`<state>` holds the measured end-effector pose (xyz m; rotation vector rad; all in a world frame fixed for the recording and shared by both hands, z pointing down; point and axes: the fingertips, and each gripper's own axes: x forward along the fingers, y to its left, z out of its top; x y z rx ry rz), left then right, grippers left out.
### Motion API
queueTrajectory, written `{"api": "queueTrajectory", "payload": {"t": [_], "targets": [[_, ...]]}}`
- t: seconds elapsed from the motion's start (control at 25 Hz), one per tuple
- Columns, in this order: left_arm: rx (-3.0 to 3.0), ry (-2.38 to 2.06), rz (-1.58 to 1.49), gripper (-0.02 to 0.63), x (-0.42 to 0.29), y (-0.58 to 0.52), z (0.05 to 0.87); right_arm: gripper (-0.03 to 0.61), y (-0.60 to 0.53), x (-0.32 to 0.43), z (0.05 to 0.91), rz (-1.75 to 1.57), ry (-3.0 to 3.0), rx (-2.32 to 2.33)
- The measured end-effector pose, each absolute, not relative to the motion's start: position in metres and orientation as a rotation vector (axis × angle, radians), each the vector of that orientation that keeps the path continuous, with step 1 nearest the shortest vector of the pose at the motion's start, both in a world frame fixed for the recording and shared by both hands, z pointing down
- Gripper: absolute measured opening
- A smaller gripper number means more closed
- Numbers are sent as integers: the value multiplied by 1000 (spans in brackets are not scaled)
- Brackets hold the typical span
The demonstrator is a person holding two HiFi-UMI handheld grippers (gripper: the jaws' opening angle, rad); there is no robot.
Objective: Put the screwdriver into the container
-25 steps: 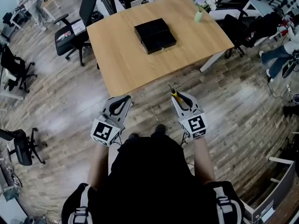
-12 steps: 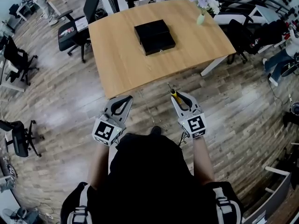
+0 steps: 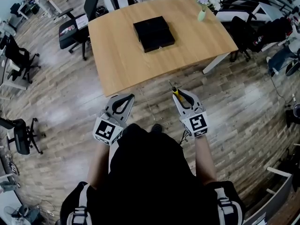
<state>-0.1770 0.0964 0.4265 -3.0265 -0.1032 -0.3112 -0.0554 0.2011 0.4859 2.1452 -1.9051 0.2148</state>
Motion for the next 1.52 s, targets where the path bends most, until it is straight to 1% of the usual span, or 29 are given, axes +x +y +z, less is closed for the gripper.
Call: {"api": "queueTrajectory", "payload": {"t": [0.28,0.84,1.52], "targets": [[-3004,-111,-400,23,-175,103,435,86,204,-52,485,220,-1920,2151],[-3010,-178,-328,23,-152,104,431,86,211,-39,489,243,-1855,2179],[-3035,-211,-311,23,-102,60,432,86,171,1,488,269,-1818,2175]]}}
